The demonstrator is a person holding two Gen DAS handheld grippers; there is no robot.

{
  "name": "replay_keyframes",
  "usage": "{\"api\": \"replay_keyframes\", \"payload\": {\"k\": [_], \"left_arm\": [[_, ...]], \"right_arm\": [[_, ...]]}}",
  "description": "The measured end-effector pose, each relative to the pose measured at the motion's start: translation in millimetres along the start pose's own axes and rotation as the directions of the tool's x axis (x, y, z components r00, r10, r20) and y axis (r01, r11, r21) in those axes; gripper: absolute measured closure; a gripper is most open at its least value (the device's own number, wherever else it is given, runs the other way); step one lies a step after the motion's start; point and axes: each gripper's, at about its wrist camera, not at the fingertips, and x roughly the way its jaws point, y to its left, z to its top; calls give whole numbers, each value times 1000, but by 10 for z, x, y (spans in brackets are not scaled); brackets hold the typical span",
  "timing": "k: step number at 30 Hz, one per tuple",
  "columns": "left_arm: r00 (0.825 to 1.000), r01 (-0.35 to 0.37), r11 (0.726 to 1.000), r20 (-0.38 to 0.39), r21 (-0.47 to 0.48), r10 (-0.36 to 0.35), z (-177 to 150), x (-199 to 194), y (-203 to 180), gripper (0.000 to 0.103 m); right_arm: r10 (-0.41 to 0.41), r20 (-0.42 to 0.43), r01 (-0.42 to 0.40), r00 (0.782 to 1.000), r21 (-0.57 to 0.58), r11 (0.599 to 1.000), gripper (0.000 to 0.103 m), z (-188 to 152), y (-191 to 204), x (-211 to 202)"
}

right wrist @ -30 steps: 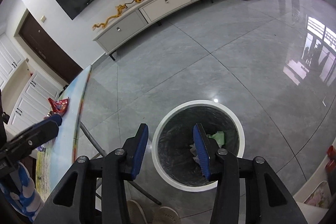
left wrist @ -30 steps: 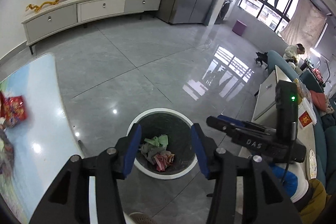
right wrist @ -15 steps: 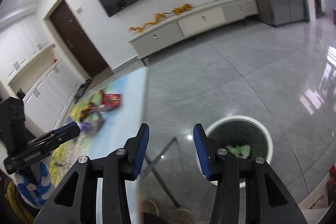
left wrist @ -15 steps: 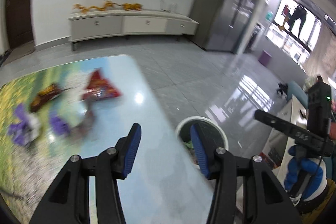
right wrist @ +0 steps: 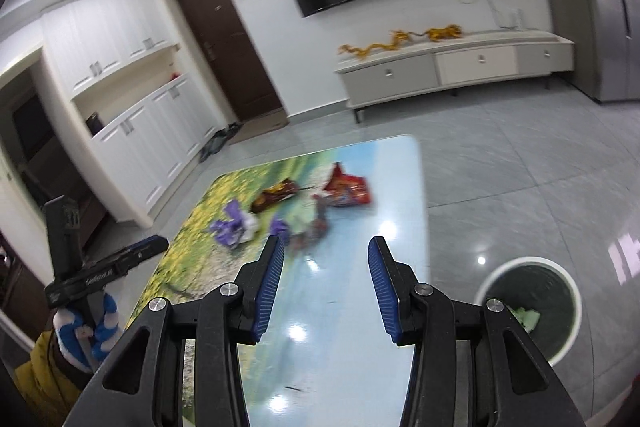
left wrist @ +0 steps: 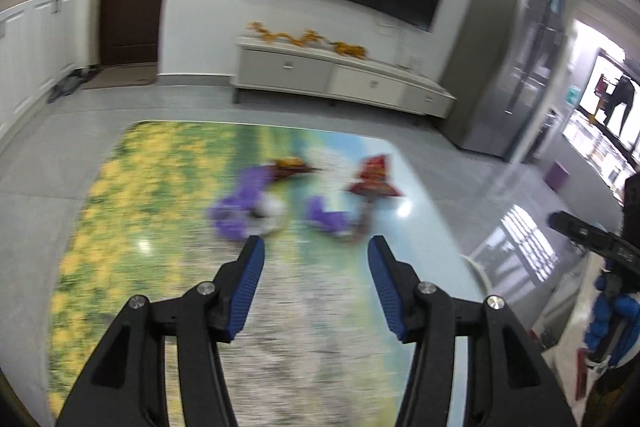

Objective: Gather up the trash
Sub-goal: 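Grasp the purple bag with the left tool while the right tool grasps the white tissue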

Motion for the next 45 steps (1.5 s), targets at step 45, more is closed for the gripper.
{"api": "replay_keyframes", "payload": {"k": [45], "left_arm": [[997,-28,992,-73,-122,19,-86,988,1252,79]], "right_arm": [[4,-429,-154,903,-314,937,60,102,1412,3327]]}}
